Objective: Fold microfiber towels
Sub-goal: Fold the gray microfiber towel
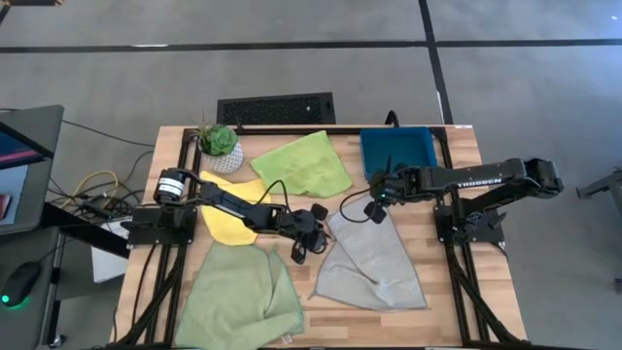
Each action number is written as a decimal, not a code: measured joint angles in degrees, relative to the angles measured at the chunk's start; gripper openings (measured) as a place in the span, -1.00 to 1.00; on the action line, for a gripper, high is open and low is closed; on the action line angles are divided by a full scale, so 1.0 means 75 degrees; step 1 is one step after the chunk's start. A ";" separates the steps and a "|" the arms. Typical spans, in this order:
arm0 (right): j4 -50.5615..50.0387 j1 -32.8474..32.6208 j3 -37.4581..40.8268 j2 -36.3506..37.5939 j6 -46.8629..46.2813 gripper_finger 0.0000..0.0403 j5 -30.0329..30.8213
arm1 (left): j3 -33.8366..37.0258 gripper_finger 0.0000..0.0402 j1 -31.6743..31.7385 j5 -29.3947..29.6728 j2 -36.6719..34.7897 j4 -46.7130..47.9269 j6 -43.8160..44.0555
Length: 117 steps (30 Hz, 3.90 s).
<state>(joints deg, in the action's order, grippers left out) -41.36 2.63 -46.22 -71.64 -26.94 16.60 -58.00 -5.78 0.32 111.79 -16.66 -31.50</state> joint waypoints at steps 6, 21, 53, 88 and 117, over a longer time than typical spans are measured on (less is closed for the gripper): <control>0.0008 0.0000 0.0000 0.0000 0.0000 -0.96 0.0000 | 0.0003 -0.57 0.0000 0.0022 0.0000 -0.0098 0.0124; 0.0034 0.0000 0.0000 0.0000 0.0000 -0.96 0.0000 | 0.0003 -0.57 0.0000 0.0029 0.0000 -0.0109 0.0408; 0.0087 0.0003 0.0000 0.0000 0.0000 -0.96 0.0000 | -0.0006 -0.57 0.0025 0.0829 0.0857 -0.1002 0.0445; -0.0359 0.0000 -0.0015 0.1132 -0.0201 -0.96 -0.0029 | 0.0003 -1.00 -0.0049 0.1771 -0.0520 0.1492 0.1182; -0.0541 0.0000 -0.0621 0.2559 0.0634 -0.98 0.1205 | 0.0003 -1.00 0.0064 0.5346 -0.4077 0.4382 0.1085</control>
<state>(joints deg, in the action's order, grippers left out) -45.42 2.64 -50.87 -52.45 -22.18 25.64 -57.98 -5.30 40.41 81.21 16.21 -23.36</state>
